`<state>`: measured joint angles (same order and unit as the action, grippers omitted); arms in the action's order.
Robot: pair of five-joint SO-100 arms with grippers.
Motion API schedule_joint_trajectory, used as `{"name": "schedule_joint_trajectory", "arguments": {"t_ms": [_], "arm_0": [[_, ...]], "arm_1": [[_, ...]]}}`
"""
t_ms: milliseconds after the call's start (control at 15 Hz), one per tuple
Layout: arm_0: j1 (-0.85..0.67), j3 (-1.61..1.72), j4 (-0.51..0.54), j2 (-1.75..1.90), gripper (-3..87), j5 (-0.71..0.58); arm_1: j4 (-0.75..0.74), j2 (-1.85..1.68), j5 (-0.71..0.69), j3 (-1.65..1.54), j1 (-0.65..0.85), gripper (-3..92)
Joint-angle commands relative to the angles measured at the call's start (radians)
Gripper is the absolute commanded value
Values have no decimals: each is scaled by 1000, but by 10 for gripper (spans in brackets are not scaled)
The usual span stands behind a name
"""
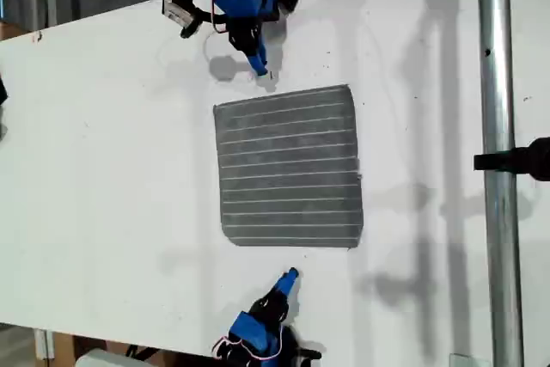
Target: Grasp corners of a towel and fold twice.
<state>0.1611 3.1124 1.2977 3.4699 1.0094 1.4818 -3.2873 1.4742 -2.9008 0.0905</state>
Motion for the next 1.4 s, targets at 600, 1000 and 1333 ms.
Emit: {"name": "schedule_joint_trajectory", "arguments": {"t_ms": [600, 1000, 1333], "arm_0": [[-341, 6, -5, 6, -17, 348], [-325, 6, -3, 6, -17, 357], [-322, 6, -3, 6, -17, 351]], "arm_1": [[-140, 322, -21, 281, -89, -2], [8, 1399, -218, 1255, -499, -2], [54, 1520, -186, 1361, -614, 117]]}}
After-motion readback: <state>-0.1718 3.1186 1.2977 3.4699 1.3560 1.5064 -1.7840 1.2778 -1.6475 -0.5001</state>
